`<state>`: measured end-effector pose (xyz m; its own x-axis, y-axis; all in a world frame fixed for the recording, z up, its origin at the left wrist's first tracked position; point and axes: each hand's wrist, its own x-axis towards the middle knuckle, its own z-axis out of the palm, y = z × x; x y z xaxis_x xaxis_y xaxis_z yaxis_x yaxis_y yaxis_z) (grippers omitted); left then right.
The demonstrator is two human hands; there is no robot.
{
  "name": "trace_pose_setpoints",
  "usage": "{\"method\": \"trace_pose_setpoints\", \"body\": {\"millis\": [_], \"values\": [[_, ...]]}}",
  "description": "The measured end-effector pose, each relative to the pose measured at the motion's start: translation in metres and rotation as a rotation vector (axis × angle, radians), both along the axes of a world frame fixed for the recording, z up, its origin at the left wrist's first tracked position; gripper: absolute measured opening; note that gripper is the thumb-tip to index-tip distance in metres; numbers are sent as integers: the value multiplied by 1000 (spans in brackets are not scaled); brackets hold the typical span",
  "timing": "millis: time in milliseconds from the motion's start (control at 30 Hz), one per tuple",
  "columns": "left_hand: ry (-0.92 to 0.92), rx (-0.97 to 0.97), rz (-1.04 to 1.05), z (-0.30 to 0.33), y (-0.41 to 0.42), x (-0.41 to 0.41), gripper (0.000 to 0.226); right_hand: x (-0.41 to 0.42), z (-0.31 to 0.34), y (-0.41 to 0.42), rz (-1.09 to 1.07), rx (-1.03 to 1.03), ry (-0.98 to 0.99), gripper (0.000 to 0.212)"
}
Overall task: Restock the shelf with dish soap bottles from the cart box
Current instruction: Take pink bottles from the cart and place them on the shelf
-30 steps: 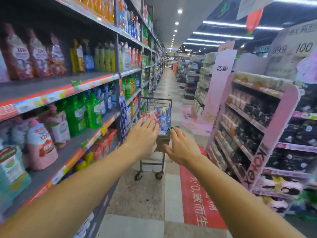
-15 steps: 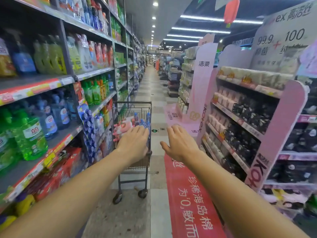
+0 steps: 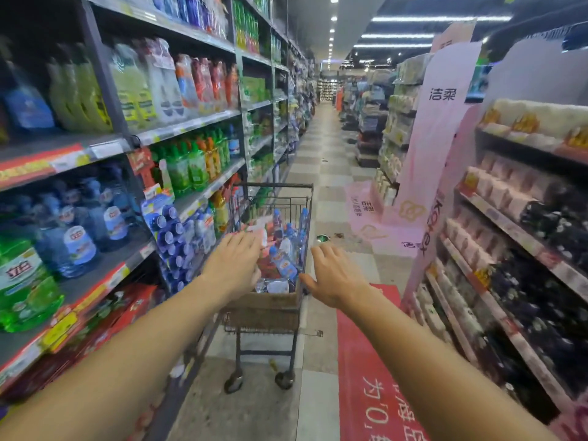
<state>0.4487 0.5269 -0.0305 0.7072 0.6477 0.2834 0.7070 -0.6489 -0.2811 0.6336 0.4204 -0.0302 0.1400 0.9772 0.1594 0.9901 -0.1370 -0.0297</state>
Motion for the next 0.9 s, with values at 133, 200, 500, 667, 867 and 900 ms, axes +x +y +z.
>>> {"method": "trace_pose_setpoints", "body": {"millis": [133,200,500,667,867,900], "values": [[30,-42,48,-14,66,14,51,16,-23,67,50,-16,-1,55],[30,-40,61,-21,98,25,54,22,-35,99,52,-31,-7,60],[-92,0,17,-7,243,70,56,69,-12,252,32,2,-29,63],[-185,-137,73,-24,296,80,50,81,-28,312,57,-16,-100,69],[-127,-140,139,-48,354,83,47,96,-47,387,84,-68,30,54],[-100,-143,155,-55,364,84,46,99,-56,398,90,-76,49,53]]}}
